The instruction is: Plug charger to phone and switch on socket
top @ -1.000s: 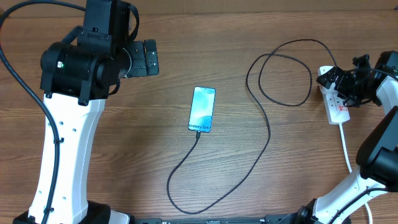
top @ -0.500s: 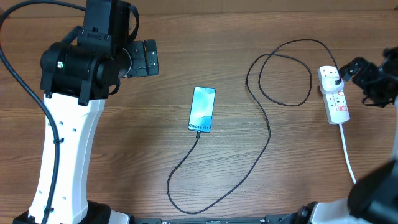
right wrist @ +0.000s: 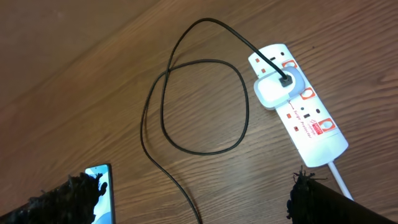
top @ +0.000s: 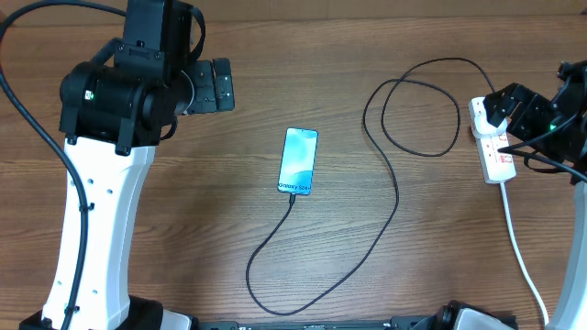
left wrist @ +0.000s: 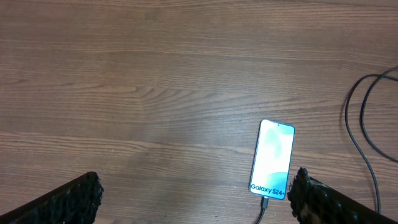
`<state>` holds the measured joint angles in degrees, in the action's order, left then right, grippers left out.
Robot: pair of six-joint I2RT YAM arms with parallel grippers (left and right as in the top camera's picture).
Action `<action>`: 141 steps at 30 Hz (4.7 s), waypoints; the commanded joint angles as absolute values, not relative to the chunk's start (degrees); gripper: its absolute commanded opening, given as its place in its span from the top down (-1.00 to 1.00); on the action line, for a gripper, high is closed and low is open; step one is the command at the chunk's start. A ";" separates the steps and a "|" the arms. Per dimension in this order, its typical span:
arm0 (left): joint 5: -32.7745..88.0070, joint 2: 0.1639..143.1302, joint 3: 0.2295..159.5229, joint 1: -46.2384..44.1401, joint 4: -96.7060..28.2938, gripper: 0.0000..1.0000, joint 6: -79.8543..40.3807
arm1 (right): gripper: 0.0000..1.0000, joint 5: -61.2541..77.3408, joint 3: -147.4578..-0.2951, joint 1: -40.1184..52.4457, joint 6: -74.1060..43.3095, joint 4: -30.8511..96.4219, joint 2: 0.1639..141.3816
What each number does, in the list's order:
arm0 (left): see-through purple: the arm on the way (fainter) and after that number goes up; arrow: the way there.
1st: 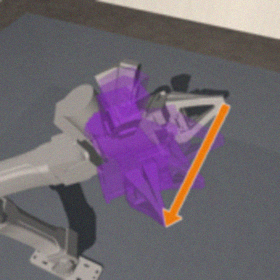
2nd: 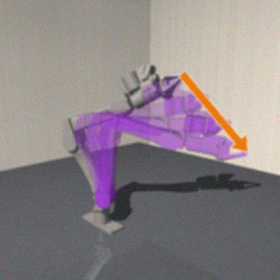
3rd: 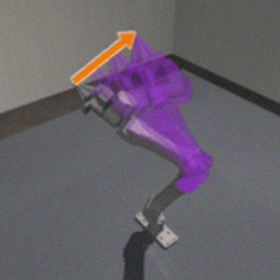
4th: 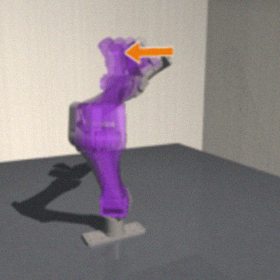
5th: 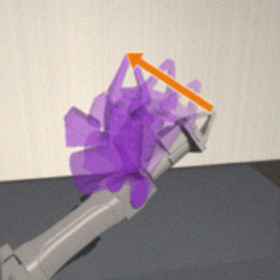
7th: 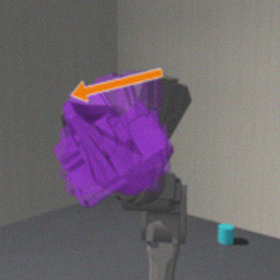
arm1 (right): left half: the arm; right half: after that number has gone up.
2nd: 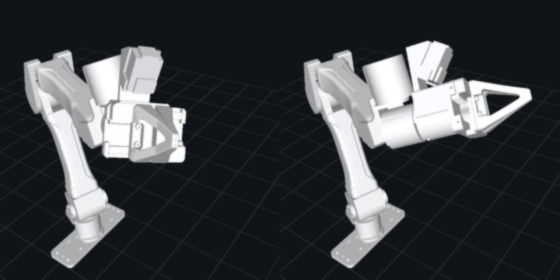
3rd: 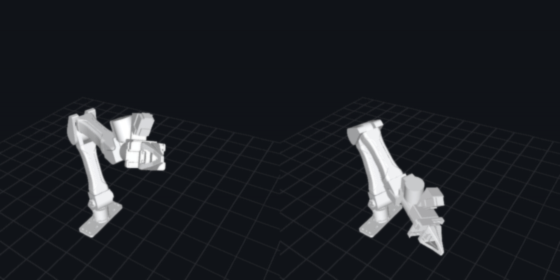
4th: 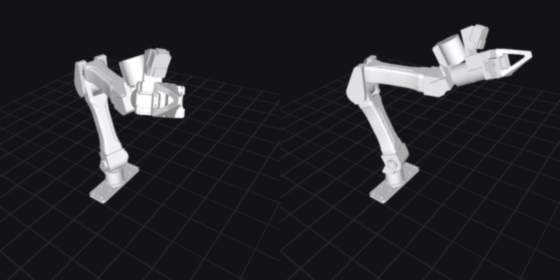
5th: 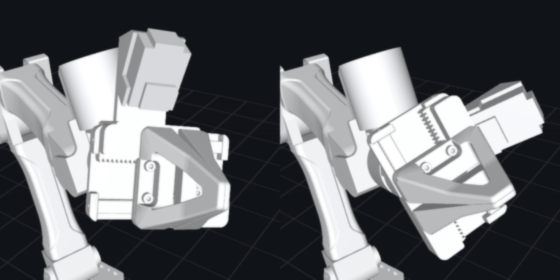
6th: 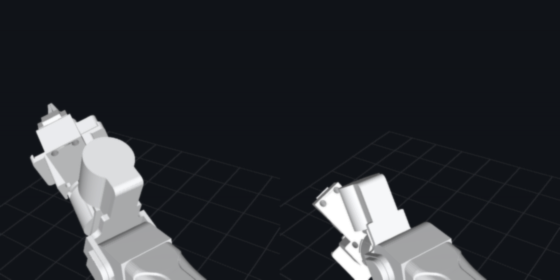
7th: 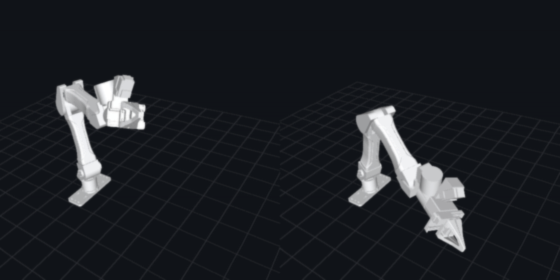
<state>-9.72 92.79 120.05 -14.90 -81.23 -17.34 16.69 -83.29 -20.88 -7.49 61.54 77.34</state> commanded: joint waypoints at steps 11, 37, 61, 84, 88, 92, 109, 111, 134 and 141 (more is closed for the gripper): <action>-10.68 93.27 120.27 -15.11 -81.19 -0.99 -16.27 | -1.00 16.71 -84.01 -20.69 -7.68 61.45 77.32; -10.90 93.03 120.27 -15.09 -82.91 -0.99 -16.27 | -1.00 16.73 -84.01 -20.69 -7.70 61.45 77.32; -10.90 80.47 106.39 -18.13 -57.98 -0.99 -16.82 | -1.00 16.71 -84.01 -20.69 -7.70 61.45 77.32; -6.13 32.97 30.24 -12.38 19.00 -0.98 -16.69 | -1.00 16.71 -84.01 -20.69 -7.68 61.45 77.32; -4.49 25.17 21.65 -8.40 22.85 -0.99 -16.71 | -0.99 16.73 -84.01 -20.69 -7.70 61.45 77.32; -2.04 17.87 15.09 -4.36 22.94 -0.99 -16.71 | -1.00 16.73 -84.01 -20.69 -7.70 61.45 77.32; 4.34 0.16 0.30 3.84 9.06 -0.99 -12.58 | -1.00 16.71 -84.01 -20.69 -7.68 61.45 77.32; 4.34 0.16 0.27 3.84 5.91 -0.99 -10.98 | -1.00 16.71 -84.01 -20.69 -7.68 61.45 77.32; 4.27 0.21 0.27 4.12 -4.12 -0.99 -1.69 | -1.00 16.71 -84.01 -20.69 -7.70 61.45 77.32; 4.27 0.21 0.27 4.12 -4.12 -0.99 -1.67 | -1.00 16.71 -84.01 -20.69 -7.70 61.45 77.32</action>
<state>3.90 0.75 0.47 3.53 -4.05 -2.76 16.69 -83.29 -20.88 -7.53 61.56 77.43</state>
